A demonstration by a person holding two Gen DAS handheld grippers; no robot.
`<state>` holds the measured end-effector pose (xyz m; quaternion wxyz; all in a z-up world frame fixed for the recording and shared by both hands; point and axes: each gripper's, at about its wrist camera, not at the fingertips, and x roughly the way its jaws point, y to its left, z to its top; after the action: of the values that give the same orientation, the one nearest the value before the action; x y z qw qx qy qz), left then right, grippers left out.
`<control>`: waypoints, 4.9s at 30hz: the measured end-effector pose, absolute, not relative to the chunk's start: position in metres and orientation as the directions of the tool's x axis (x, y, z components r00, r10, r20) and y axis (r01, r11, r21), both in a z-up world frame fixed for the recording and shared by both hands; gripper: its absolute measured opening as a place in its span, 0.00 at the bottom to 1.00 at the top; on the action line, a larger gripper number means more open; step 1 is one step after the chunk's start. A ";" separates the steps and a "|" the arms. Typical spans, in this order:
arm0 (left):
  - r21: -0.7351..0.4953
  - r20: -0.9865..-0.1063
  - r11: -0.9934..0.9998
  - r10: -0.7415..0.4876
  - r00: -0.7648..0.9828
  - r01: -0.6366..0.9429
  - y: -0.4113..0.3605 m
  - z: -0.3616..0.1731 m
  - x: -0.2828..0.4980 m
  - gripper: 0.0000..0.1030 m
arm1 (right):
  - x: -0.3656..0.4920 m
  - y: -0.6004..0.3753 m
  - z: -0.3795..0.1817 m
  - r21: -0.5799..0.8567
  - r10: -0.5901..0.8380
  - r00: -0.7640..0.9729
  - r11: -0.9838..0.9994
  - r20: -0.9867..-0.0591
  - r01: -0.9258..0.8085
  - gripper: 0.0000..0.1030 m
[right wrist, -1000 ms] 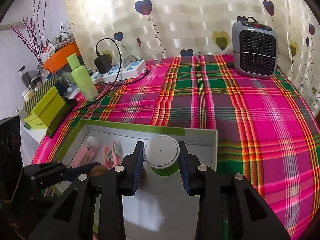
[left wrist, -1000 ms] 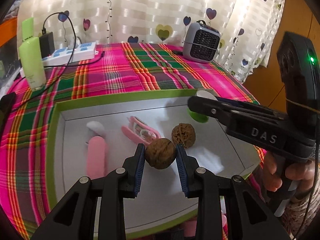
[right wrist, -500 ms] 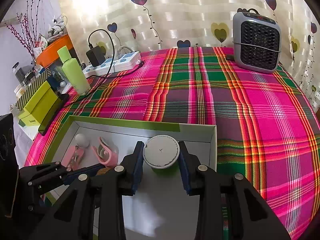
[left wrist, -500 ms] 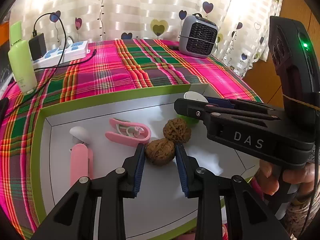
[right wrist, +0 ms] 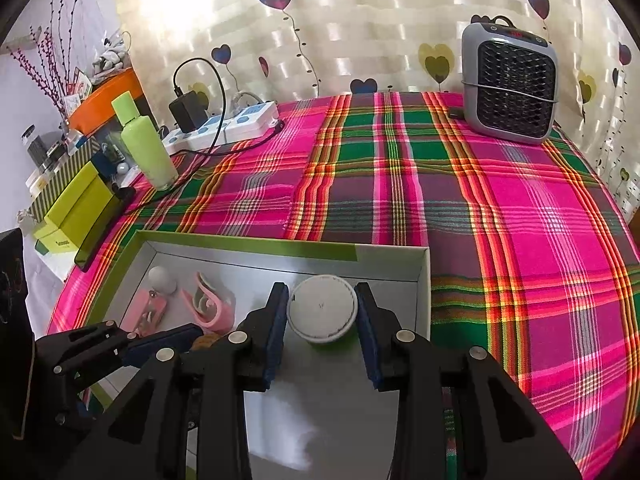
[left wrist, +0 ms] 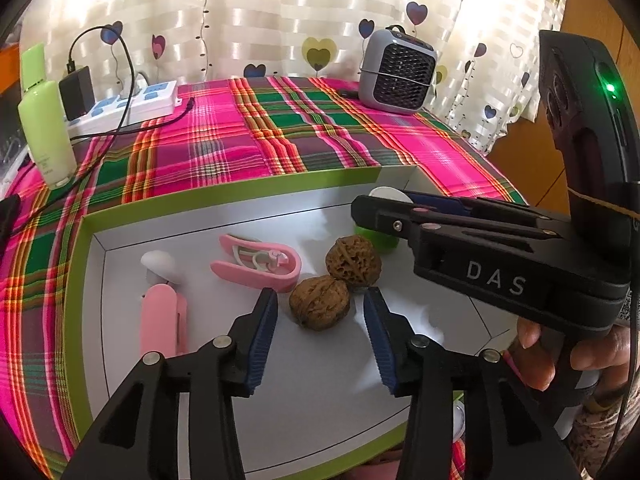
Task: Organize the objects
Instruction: 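Carry the cup and walnut into the tray and open both tools there, then withdraw both tools from the tray toward the black objects on the table, then close the right tool on the black round object with white dome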
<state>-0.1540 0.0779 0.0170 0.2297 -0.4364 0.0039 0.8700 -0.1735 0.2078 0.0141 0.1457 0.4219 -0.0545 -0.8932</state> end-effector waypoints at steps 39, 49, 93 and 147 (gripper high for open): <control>-0.198 -0.694 -0.925 0.365 -0.620 -0.323 0.018 0.063 -0.066 0.57 | -0.059 0.220 0.066 0.227 -0.311 -0.714 -0.950 -0.627 0.215 0.44; -0.214 -0.697 -0.927 0.366 -0.616 -0.308 0.001 0.057 -0.046 0.57 | -0.037 0.223 0.058 0.246 -0.324 -0.704 -0.945 -0.631 0.214 0.44; -0.168 -0.772 -0.926 0.337 -0.539 -0.337 0.000 0.014 -0.033 0.57 | -0.001 0.176 0.026 0.297 -0.452 -0.577 -0.890 -0.681 0.347 0.44; -0.154 -0.742 -0.869 0.416 -0.526 -0.470 -0.005 0.020 -0.051 0.61 | -0.007 0.162 0.000 0.252 -0.398 -0.527 -0.911 -0.751 0.327 0.27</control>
<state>-0.0511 -0.0050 0.0201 0.2539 -0.4153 0.0325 0.8729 -0.0067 0.1621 0.0000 0.2076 0.4399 -0.0400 -0.8728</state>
